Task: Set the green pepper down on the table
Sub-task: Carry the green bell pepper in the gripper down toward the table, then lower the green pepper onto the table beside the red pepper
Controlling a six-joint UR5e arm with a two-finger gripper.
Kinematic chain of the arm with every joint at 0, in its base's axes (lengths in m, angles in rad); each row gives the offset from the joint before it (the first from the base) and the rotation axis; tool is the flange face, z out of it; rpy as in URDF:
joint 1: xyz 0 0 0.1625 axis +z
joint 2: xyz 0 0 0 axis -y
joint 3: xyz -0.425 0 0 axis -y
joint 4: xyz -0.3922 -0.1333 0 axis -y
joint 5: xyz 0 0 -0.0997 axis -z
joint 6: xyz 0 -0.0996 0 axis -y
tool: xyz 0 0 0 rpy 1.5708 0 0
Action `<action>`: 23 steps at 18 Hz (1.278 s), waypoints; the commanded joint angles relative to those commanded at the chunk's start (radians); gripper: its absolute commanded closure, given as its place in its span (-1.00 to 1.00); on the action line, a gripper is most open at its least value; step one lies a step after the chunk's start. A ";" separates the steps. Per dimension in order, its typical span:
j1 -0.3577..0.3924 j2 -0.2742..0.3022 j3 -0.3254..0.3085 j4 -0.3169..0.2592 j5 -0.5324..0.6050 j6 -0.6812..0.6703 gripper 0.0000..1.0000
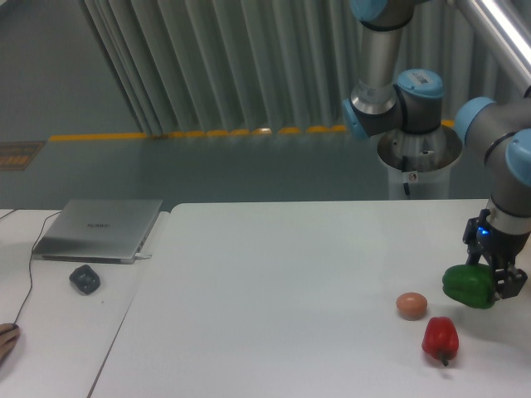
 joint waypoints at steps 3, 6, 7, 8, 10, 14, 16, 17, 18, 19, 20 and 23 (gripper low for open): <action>-0.002 -0.012 -0.008 0.000 -0.002 -0.003 -0.44; -0.002 -0.014 -0.008 -0.003 -0.002 -0.002 -0.45; -0.002 -0.015 -0.011 -0.002 -0.002 -0.002 -0.45; -0.002 -0.017 -0.014 -0.002 -0.002 -0.002 -0.46; -0.002 -0.018 -0.014 0.000 -0.002 0.003 -0.86; 0.000 -0.011 -0.006 -0.003 -0.002 0.000 -1.00; 0.002 -0.003 -0.002 -0.003 -0.002 0.000 -1.00; 0.002 -0.002 -0.002 -0.003 -0.002 0.000 -1.00; 0.003 0.000 0.000 -0.002 -0.002 0.000 -1.00; 0.002 0.003 0.000 -0.002 -0.002 -0.002 -1.00; 0.000 0.011 0.005 -0.002 -0.002 -0.002 -1.00; 0.002 0.021 0.027 0.021 -0.002 -0.003 -1.00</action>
